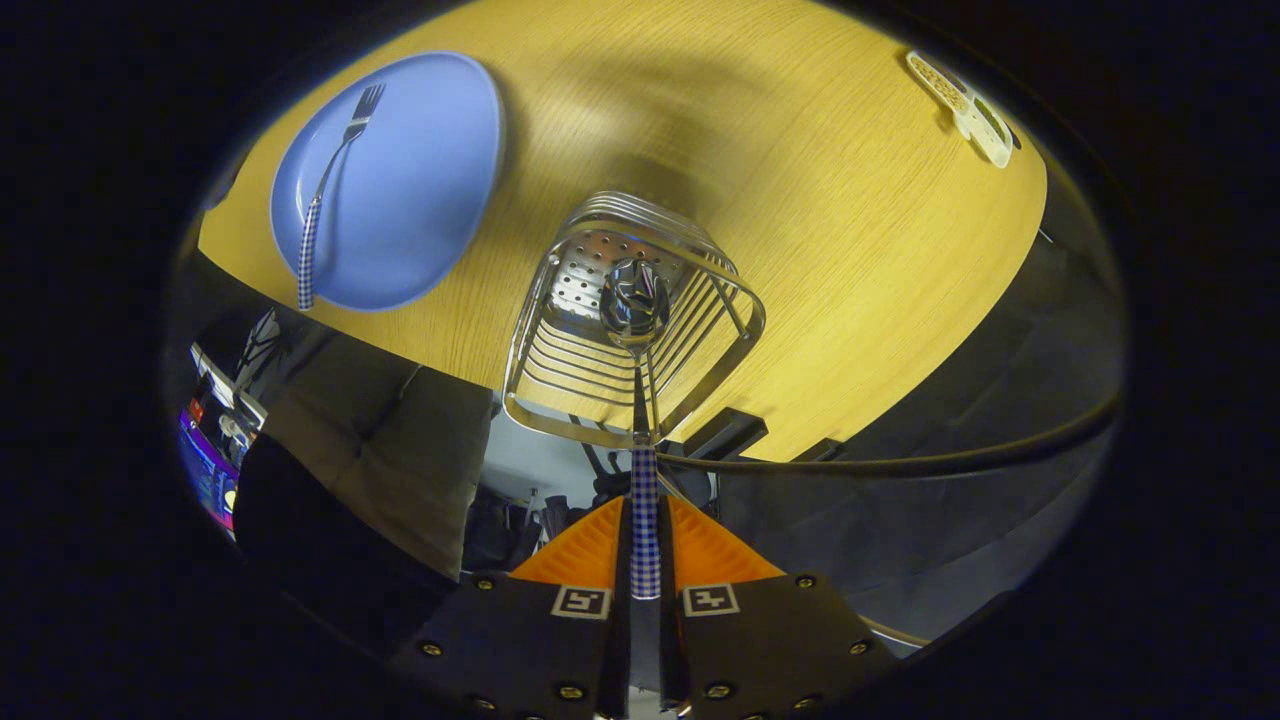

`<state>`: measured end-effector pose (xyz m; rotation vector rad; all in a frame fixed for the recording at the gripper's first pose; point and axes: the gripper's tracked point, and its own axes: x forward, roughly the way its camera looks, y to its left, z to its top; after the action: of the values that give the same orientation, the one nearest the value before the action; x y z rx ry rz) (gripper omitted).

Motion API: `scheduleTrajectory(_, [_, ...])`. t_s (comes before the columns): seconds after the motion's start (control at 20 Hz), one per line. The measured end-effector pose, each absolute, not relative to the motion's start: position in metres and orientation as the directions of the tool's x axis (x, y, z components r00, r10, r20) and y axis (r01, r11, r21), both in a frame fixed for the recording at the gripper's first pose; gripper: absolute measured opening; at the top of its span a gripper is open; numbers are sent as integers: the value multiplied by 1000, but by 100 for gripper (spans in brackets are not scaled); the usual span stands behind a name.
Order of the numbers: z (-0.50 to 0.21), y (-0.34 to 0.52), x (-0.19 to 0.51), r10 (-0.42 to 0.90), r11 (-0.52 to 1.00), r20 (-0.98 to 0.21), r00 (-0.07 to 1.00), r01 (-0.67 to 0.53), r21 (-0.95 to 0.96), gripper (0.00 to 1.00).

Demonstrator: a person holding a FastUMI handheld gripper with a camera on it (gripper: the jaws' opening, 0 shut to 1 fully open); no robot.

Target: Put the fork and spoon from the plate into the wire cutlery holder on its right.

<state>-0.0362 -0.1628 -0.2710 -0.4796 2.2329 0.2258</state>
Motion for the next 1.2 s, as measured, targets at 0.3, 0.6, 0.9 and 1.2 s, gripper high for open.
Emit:
scheduleTrajectory(0.3, [-259, -163, -32, -250, 918, -794, -555, -396, -11, 36])
scheduleTrajectory(0.6, [-238, -163, -41, -219, 931, -820, -529, -365, -14, 37])
scheduleTrajectory(0.9, [-222, -160, -62, -188, 952, -883, -429, -299, -57, 97])
scheduleTrajectory(1.2, [-193, -124, -107, -215, 966, -922, -321, -207, -154, 97])
